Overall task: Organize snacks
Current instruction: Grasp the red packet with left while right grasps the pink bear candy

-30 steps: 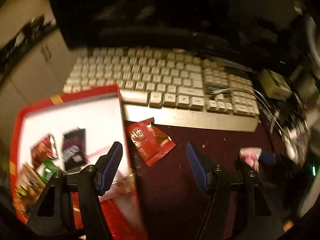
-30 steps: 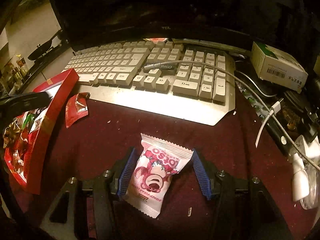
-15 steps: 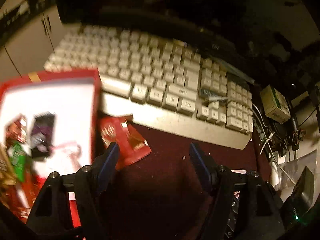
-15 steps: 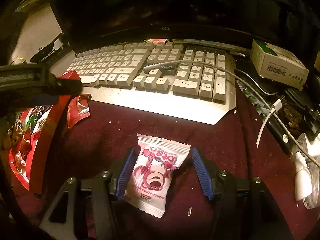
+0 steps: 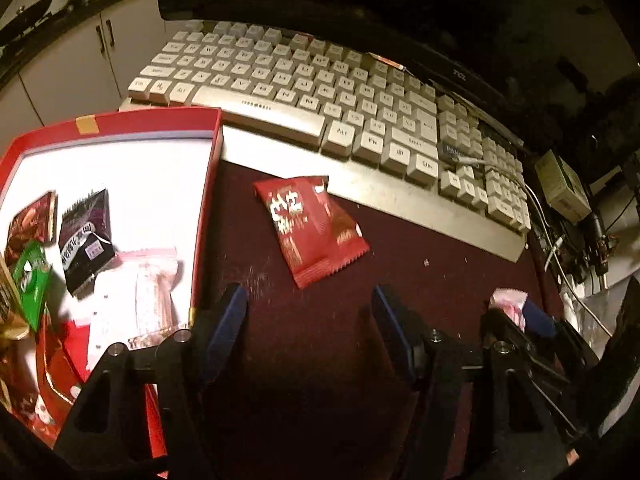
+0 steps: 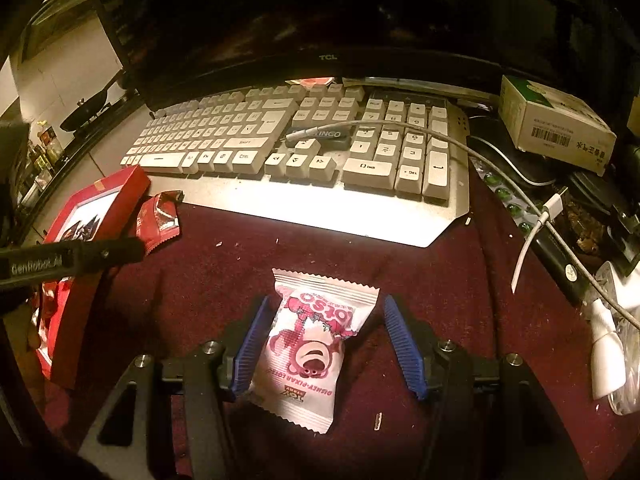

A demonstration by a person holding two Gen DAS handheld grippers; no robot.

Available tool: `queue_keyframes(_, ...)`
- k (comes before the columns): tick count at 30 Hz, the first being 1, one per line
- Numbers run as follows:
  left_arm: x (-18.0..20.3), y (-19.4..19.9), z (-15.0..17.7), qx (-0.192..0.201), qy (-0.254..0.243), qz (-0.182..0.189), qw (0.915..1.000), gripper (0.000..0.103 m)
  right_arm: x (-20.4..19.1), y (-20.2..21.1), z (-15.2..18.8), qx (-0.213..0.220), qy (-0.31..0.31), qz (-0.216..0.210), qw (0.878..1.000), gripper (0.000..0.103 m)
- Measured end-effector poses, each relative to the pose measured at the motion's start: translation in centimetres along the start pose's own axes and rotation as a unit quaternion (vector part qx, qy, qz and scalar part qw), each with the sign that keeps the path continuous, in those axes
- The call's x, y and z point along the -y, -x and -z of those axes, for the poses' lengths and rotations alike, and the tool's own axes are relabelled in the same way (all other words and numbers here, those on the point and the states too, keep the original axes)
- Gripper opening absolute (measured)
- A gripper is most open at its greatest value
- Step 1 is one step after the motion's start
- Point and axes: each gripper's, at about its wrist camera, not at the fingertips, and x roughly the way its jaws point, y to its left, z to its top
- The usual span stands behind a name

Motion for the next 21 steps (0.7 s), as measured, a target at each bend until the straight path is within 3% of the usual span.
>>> queue_keyframes(6, 0.3, -0.3, -2.8, 0.009, 0.029, -0.020, 0.9993, 0.068, -0.1, 0.0, 0.0, 0.001, 0.003, 0.003, 1.000, 0.061)
queue_keyframes(11, 0.7, -2.9, -3.9, -0.026, 0.044, -0.028, 0.9983, 0.068, -0.1, -0.1, 0.0, 0.002, 0.005, -0.001, 1.000, 0.064)
queue_keyframes(16, 1.4, -3.7, -3.7, -0.003, 0.032, -0.046, 0.9984, 0.067, -0.3, -0.2, 0.0, 0.000, 0.012, 0.004, 1.000, 0.064)
queue_keyframes(17, 1.3, -3.7, -3.8, 0.003, 0.028, -0.050, 0.9984, 0.065, -0.4, -0.2, 0.0, -0.001, 0.013, 0.006, 1.000, 0.064)
queue_keyframes(18, 1.5, -4.0, -3.9, 0.005, 0.021, -0.053, 0.9984, 0.056, -0.4, -0.3, 0.0, -0.001, 0.014, 0.007, 1.000, 0.064)
queue_keyframes(21, 2.4, -4.6, -4.2, 0.013, 0.002, -0.061, 0.9981, 0.047, -0.6, -0.3, 0.1, -0.003, 0.019, 0.011, 1.000, 0.064)
